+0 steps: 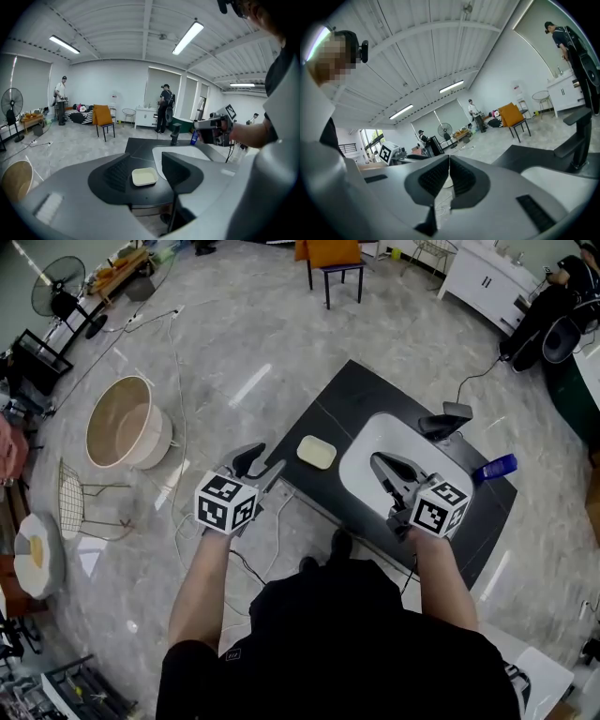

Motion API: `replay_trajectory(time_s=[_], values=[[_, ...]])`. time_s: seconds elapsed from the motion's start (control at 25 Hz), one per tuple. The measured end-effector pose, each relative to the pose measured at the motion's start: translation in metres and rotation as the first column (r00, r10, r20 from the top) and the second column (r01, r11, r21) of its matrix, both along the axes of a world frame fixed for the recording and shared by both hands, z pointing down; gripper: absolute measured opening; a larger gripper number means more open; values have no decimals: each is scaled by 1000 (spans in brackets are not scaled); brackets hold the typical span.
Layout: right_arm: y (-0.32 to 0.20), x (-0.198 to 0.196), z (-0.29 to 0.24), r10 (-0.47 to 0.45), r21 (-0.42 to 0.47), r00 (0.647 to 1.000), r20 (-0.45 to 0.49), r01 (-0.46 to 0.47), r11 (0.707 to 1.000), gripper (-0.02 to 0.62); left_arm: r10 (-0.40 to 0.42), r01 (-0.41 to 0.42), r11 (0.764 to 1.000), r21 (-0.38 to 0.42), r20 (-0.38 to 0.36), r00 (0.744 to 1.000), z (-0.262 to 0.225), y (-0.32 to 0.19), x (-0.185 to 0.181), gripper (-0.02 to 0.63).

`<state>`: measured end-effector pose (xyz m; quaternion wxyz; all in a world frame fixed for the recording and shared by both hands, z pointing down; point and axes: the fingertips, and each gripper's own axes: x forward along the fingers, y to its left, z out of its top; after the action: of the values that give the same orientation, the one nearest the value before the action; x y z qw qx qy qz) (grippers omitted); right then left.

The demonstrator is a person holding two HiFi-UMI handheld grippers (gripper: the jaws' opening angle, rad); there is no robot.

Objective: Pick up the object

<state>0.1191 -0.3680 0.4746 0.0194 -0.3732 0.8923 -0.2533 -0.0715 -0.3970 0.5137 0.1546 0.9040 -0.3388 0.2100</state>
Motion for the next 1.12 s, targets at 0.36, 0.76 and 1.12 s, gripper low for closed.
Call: replay_trajectory(time_s=[0.36,0.76,1.12], values=[[-7,14,12,18,-27,1000,5,-18,999,12,173,-158,983,-90,192,966,77,-9,35,207],[3,41,29,74,-71,997,7,-73,995,12,361,-305,931,-201,374,854,154,-6,61,218],[11,64,47,129,-114,992,17,-126,985,12,447,-365,895,-257,520,728,207,-14,67,218]])
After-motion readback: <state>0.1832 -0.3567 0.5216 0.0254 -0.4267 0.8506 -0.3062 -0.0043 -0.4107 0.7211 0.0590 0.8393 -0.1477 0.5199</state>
